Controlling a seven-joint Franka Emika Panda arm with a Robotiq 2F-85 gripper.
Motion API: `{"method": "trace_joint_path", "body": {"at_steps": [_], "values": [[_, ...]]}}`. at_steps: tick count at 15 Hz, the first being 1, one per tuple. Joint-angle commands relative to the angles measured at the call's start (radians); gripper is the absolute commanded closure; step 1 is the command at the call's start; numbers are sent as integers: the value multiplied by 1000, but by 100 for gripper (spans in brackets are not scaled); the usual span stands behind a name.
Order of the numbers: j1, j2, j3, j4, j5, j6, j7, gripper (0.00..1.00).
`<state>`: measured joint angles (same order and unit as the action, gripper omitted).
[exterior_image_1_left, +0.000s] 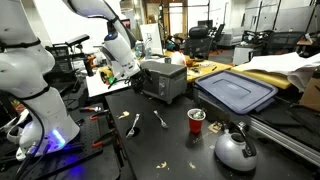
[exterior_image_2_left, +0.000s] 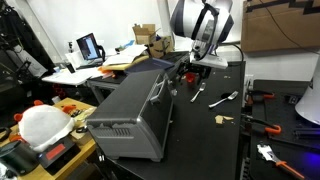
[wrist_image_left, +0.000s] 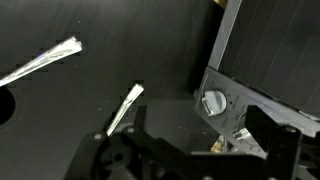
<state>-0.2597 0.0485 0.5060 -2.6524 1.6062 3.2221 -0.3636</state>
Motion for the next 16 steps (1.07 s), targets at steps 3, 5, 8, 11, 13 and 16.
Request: {"method": "trace_joint_path", "body": {"at_steps": [3, 5, 8, 11, 13, 16], "values": [[-13, -153, -8, -120, -309, -153, 47, 0], [-26, -187, -11, -134, -454, -161, 91, 0], [143, -207, -231, -133, -721, -155, 191, 0], [184, -215, -326, -121, -981, -166, 263, 0], [190, -212, -367, -114, -1155, -180, 303, 0], [90, -203, -304, -90, -1354, -221, 332, 0]]}}
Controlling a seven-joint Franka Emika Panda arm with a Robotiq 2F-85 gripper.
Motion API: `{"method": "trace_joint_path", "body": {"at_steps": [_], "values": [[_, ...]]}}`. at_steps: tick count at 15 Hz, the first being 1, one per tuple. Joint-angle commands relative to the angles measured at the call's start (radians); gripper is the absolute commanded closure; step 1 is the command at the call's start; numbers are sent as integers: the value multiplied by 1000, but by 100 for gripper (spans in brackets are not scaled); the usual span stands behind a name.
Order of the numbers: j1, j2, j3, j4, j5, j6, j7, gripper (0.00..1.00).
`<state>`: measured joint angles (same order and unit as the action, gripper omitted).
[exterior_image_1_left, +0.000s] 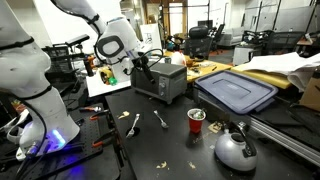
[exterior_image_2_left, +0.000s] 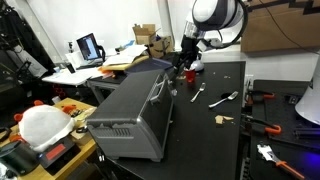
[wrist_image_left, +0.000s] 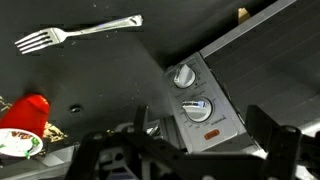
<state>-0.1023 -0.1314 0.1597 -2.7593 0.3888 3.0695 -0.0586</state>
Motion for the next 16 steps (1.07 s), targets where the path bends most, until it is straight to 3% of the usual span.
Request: {"method": "trace_joint_path", "body": {"at_steps": [1, 4, 9, 10, 12, 16], "values": [[-100, -33, 68, 16, -216, -88, 52, 0], [-159, -56, 121, 43, -404, -166, 110, 0], [-192, -89, 184, 89, -594, -281, 166, 0], [-119, -91, 109, 97, -657, -301, 202, 0], [-81, -63, 67, 92, -660, -268, 197, 0], [-69, -69, 56, 101, -688, -287, 213, 0]]}}
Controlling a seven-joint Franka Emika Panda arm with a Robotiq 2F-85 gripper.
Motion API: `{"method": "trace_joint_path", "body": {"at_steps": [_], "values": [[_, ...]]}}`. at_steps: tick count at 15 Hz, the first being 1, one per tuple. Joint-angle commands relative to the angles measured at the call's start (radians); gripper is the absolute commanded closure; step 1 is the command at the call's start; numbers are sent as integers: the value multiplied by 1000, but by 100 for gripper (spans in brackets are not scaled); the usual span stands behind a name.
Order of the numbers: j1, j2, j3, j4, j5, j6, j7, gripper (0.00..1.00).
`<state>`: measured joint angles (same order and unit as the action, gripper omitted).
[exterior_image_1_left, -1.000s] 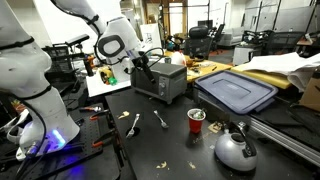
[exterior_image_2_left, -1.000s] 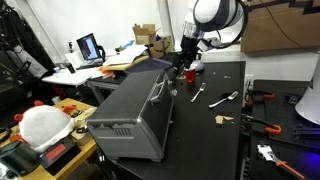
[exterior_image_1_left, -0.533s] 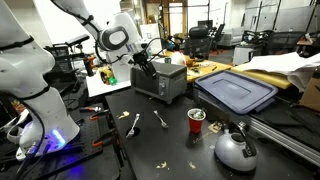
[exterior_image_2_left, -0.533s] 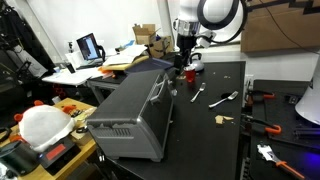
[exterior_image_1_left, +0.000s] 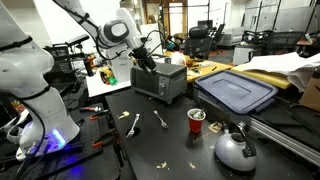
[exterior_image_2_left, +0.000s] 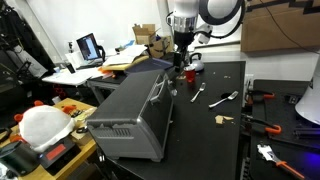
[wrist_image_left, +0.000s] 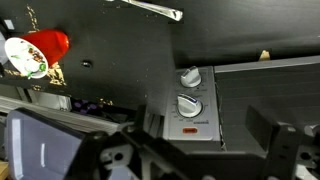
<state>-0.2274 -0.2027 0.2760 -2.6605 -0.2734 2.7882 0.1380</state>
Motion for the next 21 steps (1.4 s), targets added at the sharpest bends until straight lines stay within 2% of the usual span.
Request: {"method": "trace_joint_path", "body": {"at_steps": [1, 4, 9, 17, 21], "values": [[56, 2, -61, 2, -25, -5, 16, 0], [57, 2, -62, 2, -25, -6, 16, 0], [46, 29, -85, 49, -180, -77, 56, 0], [150, 134, -113, 142, -200, -169, 46, 0], [185, 192, -124, 200, -286, -223, 83, 0]]}}
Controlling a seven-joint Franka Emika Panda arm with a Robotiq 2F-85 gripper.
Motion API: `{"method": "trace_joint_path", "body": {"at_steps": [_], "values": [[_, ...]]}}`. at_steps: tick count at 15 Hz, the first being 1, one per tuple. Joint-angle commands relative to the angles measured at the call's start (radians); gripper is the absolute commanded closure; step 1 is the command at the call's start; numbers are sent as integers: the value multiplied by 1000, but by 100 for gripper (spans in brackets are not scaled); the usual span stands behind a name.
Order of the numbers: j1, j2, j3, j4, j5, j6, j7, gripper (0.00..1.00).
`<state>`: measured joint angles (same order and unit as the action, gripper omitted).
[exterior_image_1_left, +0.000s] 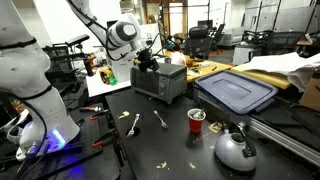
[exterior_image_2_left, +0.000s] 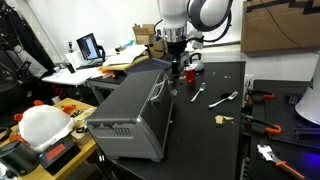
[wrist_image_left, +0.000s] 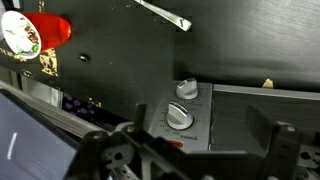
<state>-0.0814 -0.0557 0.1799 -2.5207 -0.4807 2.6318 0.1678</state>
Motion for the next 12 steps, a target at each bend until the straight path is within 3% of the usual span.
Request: {"method": "trace_joint_path", "body": {"at_steps": [1, 5, 12], "values": [[47, 61, -35, 76, -113, -85, 65, 0], [85, 131, -71, 125, -186, -120, 80, 0], [149, 214, -114, 180, -187, -129, 74, 0]]}}
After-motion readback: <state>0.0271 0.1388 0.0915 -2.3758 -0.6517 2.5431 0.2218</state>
